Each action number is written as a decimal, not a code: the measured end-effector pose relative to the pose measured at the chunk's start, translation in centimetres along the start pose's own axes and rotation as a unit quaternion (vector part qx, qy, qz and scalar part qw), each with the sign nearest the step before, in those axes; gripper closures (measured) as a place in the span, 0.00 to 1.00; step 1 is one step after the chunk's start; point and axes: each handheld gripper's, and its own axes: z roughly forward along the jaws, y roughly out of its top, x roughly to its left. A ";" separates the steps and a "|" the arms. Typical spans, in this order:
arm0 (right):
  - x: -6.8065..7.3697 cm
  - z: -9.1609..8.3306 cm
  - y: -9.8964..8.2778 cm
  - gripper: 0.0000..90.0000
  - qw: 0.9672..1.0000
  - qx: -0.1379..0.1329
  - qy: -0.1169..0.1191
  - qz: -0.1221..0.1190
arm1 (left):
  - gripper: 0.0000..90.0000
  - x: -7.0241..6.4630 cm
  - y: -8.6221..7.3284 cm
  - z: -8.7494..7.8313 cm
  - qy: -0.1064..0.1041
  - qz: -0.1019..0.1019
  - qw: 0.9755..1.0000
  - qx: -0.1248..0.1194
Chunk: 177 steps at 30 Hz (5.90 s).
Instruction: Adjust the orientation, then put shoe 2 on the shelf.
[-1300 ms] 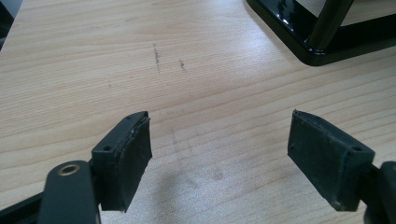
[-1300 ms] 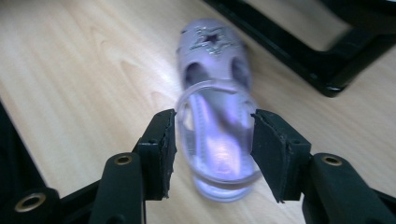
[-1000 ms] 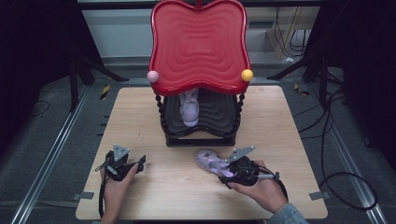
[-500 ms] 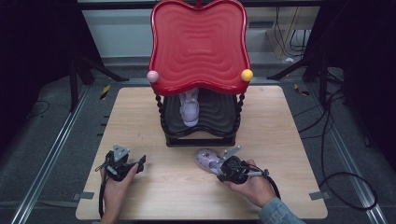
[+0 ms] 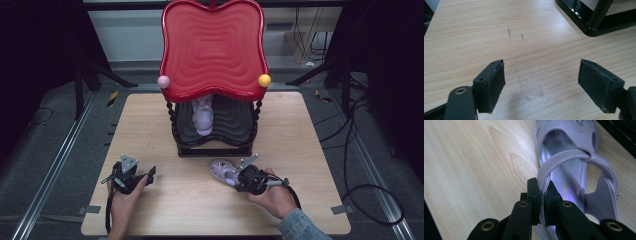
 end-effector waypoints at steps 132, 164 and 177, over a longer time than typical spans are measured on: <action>-3.3 0.2 11.9 0.96 0.878 -0.371 -0.261 0.152 | 0.10 -1.4 -0.3 0.9 -0.033 0.027 0.999 0.028; -3.2 2.1 12.7 0.84 0.874 -0.381 -0.261 0.151 | 0.10 -1.5 -0.3 0.9 -0.033 0.026 0.999 0.028; -1.9 0.9 12.1 0.76 0.885 -0.357 -0.262 0.144 | 0.10 -1.6 -0.3 0.9 -0.035 0.028 0.999 0.026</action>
